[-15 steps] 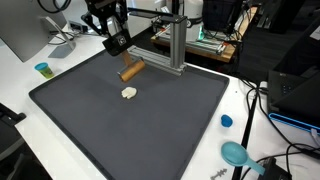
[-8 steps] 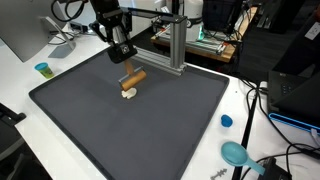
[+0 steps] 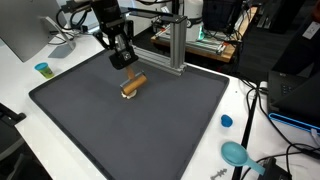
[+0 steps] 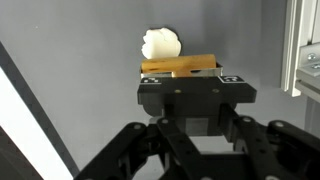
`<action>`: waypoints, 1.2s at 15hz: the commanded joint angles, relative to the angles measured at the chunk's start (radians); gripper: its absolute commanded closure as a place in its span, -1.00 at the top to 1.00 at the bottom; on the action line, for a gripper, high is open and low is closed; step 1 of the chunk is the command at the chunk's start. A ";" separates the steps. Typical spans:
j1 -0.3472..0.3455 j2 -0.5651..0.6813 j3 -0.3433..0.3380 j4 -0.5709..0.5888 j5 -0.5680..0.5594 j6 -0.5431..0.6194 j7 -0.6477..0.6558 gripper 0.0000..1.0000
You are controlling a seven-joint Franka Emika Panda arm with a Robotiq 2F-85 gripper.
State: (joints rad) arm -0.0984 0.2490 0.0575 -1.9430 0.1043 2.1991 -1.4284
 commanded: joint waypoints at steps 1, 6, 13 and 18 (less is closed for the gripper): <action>0.016 0.040 -0.010 0.032 -0.042 0.027 0.015 -0.57; 0.021 0.082 -0.013 0.039 -0.105 0.105 0.043 -0.57; 0.018 0.081 -0.020 0.016 -0.140 0.120 0.051 -0.57; 0.020 0.093 -0.052 0.009 -0.237 0.165 0.100 -0.57</action>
State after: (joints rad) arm -0.0869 0.3127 0.0366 -1.9279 -0.0543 2.2973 -1.3687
